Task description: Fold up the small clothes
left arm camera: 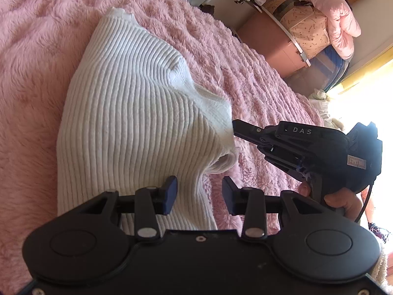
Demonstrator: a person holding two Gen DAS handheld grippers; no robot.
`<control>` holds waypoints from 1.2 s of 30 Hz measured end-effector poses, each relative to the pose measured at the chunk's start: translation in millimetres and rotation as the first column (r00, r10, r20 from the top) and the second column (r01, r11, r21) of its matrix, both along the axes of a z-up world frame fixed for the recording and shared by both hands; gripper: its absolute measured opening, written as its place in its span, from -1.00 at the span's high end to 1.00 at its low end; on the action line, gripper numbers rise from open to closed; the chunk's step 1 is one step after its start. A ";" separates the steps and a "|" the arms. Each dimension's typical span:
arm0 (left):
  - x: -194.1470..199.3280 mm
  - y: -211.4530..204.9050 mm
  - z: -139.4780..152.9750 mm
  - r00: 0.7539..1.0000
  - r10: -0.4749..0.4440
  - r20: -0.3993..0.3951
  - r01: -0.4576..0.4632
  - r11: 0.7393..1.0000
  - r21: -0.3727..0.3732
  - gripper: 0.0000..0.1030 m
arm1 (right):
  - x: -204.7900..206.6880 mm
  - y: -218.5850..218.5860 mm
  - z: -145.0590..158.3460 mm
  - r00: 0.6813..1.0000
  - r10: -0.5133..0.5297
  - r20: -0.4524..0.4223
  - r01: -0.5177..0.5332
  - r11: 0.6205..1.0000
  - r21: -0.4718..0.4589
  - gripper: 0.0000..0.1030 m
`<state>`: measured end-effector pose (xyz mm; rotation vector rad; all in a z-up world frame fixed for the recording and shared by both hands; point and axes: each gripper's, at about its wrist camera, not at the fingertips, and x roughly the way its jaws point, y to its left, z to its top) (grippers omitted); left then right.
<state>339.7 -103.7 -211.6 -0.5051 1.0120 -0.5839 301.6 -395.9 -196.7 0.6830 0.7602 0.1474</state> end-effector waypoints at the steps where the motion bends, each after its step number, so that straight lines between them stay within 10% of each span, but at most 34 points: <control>1: -0.4 -1.7 -4.2 1.000 -0.003 -0.002 0.003 1.000 0.007 0.23 | -1.3 -3.9 -5.3 1.000 -0.004 -0.015 0.004 1.000 0.020 0.95; 6: -5.0 14.4 -1.5 0.999 0.035 -0.012 -0.036 0.996 -0.087 0.23 | -48.3 -5.6 0.3 0.996 0.035 0.084 -0.044 0.994 0.101 0.92; 11: -22.8 43.8 28.7 0.994 0.083 0.075 -0.077 0.994 -0.071 0.23 | -80.5 35.1 12.1 0.966 0.244 0.083 -0.239 0.968 -0.071 0.82; 15: -37.9 70.8 40.1 0.988 0.121 0.101 -0.119 0.993 -0.024 0.22 | -86.1 63.4 7.7 0.951 0.304 0.058 -0.289 0.940 -0.184 0.23; 23: -52.4 90.4 17.2 0.987 0.145 0.067 -0.149 0.988 0.050 0.22 | -67.0 90.3 -14.0 0.947 0.321 -0.013 -0.315 0.918 -0.241 0.35; 25: -54.3 86.6 9.5 0.989 0.140 0.051 -0.143 0.989 0.047 0.22 | -67.5 92.2 -16.7 0.953 0.300 -0.032 -0.299 0.923 -0.243 0.79; 36: -52.1 54.1 23.1 0.995 0.058 0.087 -0.062 0.997 0.042 0.21 | -80.6 71.7 -1.3 0.966 0.259 0.008 -0.248 0.934 -0.256 0.84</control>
